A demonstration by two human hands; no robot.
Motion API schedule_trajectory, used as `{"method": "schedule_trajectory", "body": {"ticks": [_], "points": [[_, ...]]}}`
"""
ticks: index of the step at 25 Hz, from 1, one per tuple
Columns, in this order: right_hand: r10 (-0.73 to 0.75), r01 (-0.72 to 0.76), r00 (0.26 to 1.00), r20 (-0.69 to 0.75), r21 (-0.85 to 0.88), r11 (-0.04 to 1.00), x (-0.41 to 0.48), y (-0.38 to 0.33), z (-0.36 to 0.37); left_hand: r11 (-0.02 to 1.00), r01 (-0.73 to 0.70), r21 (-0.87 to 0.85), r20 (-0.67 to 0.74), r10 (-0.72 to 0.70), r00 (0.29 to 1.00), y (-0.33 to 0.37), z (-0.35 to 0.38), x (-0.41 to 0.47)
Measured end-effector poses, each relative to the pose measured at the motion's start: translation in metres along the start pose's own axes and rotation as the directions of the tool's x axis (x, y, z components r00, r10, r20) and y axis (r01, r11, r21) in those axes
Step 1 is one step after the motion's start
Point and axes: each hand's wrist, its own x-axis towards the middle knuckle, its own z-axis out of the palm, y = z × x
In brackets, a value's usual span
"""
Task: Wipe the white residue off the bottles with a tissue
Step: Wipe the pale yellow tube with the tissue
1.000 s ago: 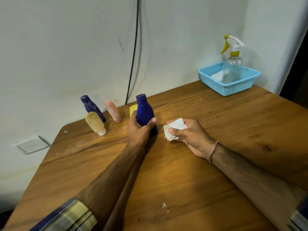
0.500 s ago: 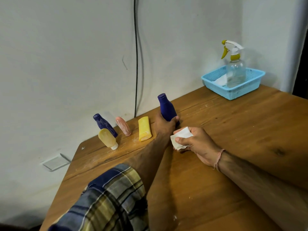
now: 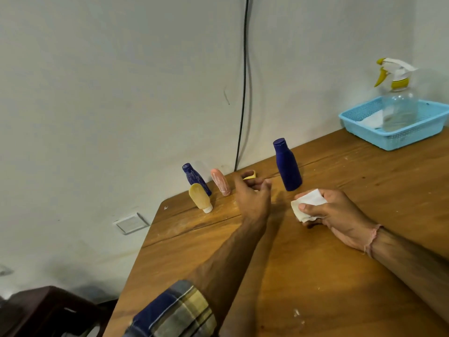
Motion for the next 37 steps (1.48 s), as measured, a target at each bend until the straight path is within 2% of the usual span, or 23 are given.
{"method": "schedule_trajectory", "body": {"ticks": [2,3,6,9,12,17,21,24,26,28,30,32,35,37], "points": [[-0.003,0.003,1.000,0.008,-0.016,1.000,0.001,0.001,0.000,0.998,0.003,0.057,-0.163,0.006,0.987,-0.019,-0.044,0.001],[-0.004,0.004,1.000,0.014,-0.021,1.000,0.002,0.002,0.000,0.993,0.058,0.100,-0.230,-0.034,0.973,-0.031,-0.066,0.004],[-0.005,0.006,0.999,0.036,-0.020,1.000,0.004,0.005,0.000,0.906,0.351,0.238,-0.355,-0.256,0.899,-0.064,-0.120,0.023],[-0.005,0.006,0.999,0.044,-0.021,1.000,0.008,0.008,-0.003,0.797,0.467,0.384,-0.352,-0.341,0.871,-0.082,-0.139,0.053],[-0.003,0.005,0.999,0.048,-0.023,1.000,0.010,0.010,-0.006,0.744,0.526,0.412,-0.299,-0.435,0.849,-0.082,-0.142,0.077],[0.006,-0.003,0.998,0.058,-0.054,0.999,0.011,0.010,-0.007,0.800,0.449,0.398,-0.143,-0.429,0.892,-0.088,-0.144,0.096],[0.000,0.004,0.998,0.063,-0.058,0.998,0.005,0.007,-0.004,0.855,0.382,0.350,-0.103,-0.370,0.923,-0.084,-0.146,0.092],[-0.031,0.036,0.998,0.048,-0.091,0.995,-0.008,0.002,0.000,0.917,0.284,0.280,0.079,-0.317,0.945,-0.066,-0.148,0.050],[-0.044,0.050,0.998,0.050,-0.118,0.992,-0.021,0.001,0.008,0.939,0.223,0.263,0.238,-0.287,0.928,-0.051,-0.152,0.004],[-0.047,0.055,0.996,0.077,-0.103,0.993,-0.040,0.006,0.022,0.954,0.224,0.199,0.318,-0.279,0.906,-0.044,-0.155,-0.042],[-0.072,0.086,0.987,0.143,-0.096,0.992,-0.063,0.017,0.044,0.958,0.267,0.106,0.322,-0.287,0.902,-0.042,-0.155,-0.084],[-0.130,0.157,0.974,0.187,-0.139,0.978,-0.086,0.031,0.067,0.966,0.253,0.056,0.311,-0.257,0.915,-0.041,-0.153,-0.117],[-0.223,0.259,0.955,0.193,-0.186,0.948,-0.104,0.046,0.090,0.981,0.196,0.006,0.300,-0.188,0.935,-0.036,-0.150,-0.141],[-0.240,0.275,0.955,0.175,-0.215,0.937,-0.105,0.047,0.097,0.985,0.168,0.030,0.267,-0.169,0.949,-0.035,-0.150,-0.145]]}}
